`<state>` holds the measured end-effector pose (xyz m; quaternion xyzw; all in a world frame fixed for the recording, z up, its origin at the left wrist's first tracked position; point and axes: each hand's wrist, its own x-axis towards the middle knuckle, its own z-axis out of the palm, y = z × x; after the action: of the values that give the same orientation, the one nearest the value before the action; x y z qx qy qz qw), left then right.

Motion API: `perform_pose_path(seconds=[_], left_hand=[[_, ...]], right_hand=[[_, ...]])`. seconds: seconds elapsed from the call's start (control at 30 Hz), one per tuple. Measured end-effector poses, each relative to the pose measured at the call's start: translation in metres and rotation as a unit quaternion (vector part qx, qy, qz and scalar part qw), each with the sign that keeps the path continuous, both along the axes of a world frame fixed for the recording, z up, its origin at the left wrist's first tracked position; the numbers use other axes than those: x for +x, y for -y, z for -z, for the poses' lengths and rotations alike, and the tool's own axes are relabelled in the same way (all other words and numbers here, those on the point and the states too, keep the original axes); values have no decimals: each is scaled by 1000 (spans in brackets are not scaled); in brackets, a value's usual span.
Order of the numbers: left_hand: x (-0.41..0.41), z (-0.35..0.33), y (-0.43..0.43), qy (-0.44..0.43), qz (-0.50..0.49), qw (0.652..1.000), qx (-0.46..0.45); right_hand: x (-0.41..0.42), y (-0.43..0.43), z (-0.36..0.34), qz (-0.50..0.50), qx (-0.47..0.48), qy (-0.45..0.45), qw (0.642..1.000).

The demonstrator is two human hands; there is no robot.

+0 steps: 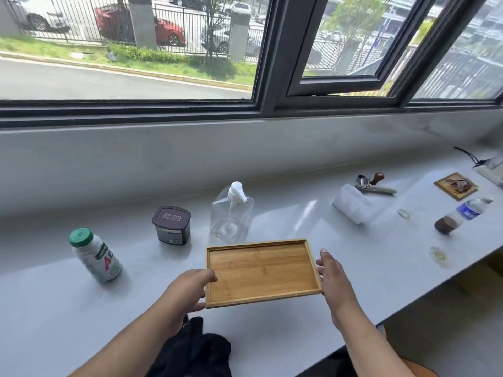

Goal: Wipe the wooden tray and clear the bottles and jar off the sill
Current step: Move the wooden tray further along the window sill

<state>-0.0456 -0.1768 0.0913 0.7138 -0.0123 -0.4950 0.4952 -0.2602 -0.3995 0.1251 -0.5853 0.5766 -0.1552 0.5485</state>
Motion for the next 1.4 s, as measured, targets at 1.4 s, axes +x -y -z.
perform_pose_path(seconds=[1.4], left_hand=[[50,46,379,49,-139,979,141]], right_hand=[[127,387,90,-98,-1,-26,995]])
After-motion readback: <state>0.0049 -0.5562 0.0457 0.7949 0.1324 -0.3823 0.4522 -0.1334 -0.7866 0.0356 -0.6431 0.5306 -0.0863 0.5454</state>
